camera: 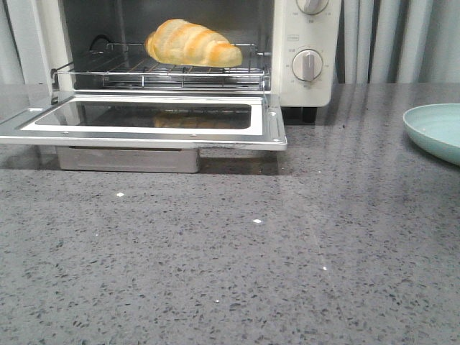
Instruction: Put bread in oven
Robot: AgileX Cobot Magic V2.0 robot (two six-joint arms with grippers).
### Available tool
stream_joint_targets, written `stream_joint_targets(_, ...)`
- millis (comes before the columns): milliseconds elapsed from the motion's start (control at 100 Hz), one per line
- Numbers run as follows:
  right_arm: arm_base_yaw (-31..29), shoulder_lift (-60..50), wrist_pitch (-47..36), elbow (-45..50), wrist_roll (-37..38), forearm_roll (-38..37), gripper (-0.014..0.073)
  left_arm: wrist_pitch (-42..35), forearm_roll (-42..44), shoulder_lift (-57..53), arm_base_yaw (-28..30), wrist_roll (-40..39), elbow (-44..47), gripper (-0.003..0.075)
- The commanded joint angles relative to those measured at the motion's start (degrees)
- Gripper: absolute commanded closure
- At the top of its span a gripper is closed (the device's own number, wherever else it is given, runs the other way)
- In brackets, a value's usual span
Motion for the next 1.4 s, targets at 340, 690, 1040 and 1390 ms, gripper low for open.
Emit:
stream_joint_targets(340,-3.27,-0.44,-4.52,4.28,0.4,2.19,0.0641,-4.59,-0.56,-1.49,0.0,0.19,-1.68,0.0741)
stream_joint_targets(690,-16.64,-11.42,-32.18,32.77,0.4,14.23,0.0641,-4.59,-0.56,-1.49,0.0,0.19,-1.68,0.0741)
stream_joint_targets(1040,-34.13,-32.0,-52.55,54.41,0.4,20.92,0.0641,-4.59,-0.56,-1.49,0.0,0.19,-1.68,0.0741)
stream_joint_targets(1390,-45.9,-48.98,-57.77,68.73,0.4,21.8,0.0641,-4.59,-0.56,-1.49,0.0,0.19,-1.68,0.0741)
